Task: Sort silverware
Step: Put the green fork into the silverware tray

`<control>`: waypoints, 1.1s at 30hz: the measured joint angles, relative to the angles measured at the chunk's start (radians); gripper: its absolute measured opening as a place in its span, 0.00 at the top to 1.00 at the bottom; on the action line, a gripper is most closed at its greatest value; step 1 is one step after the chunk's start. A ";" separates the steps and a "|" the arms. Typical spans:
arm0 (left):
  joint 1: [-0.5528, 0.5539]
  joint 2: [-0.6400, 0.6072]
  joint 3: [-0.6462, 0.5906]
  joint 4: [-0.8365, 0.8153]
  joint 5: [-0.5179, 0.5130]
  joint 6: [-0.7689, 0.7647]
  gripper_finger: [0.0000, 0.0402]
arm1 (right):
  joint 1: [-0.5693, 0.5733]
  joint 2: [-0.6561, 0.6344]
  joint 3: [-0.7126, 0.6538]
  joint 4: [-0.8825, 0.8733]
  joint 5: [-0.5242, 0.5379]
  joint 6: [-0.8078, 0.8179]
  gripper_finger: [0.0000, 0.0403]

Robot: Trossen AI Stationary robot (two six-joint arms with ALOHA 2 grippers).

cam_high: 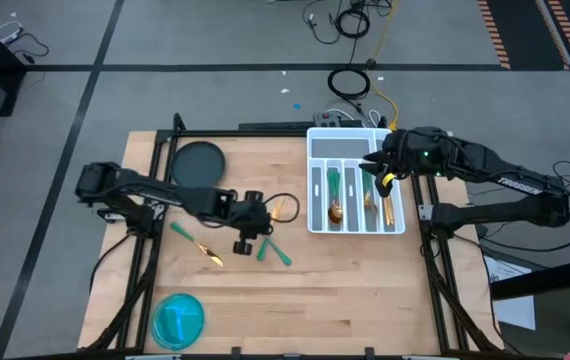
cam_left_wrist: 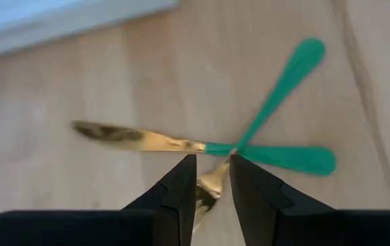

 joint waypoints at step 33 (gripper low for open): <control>0.093 0.209 0.034 -0.022 0.183 0.324 0.76 | 0.089 -0.001 0.000 -0.088 -0.003 -0.002 0.69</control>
